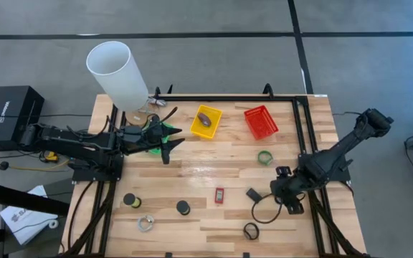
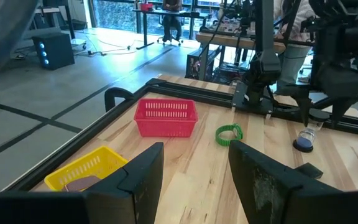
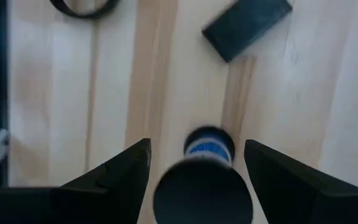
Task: Pick & Place Office items
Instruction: Put the blue hourglass into the red bin
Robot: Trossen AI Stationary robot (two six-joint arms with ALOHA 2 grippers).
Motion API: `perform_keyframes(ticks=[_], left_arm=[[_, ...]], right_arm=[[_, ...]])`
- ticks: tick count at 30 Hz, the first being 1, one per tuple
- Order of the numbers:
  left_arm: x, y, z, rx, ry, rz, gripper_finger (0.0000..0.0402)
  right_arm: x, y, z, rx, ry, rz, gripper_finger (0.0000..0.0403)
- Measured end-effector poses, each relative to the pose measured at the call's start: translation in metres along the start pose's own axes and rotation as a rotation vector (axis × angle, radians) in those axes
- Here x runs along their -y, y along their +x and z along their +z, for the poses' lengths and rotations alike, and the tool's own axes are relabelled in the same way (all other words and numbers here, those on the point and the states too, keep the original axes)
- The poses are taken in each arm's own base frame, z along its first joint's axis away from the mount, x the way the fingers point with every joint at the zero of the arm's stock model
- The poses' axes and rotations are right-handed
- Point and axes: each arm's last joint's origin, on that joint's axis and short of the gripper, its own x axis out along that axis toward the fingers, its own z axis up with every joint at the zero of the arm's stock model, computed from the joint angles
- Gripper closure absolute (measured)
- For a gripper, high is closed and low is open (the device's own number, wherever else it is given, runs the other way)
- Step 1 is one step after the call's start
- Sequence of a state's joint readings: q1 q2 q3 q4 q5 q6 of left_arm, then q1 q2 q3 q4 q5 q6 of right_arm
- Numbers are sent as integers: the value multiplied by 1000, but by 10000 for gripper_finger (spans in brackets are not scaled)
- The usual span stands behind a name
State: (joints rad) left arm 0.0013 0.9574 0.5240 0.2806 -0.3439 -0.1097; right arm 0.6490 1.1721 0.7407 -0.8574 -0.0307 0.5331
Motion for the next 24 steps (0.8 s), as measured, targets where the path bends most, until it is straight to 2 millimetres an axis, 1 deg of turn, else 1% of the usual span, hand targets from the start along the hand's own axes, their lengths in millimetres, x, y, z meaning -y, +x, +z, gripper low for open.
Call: perform_keyframes(ticks=[5,11,24], left_arm=[[0,0,0,1,0,0,224],[0,0,1,7,-2,-1,224],[0,0,1,13,-5,-2,225]], right_arm=[[-5,13,-3,-124,29,-8,154],[-6,24,-1,-177,32,-12,154],[-6,21,-2,-178,77,-12,154]])
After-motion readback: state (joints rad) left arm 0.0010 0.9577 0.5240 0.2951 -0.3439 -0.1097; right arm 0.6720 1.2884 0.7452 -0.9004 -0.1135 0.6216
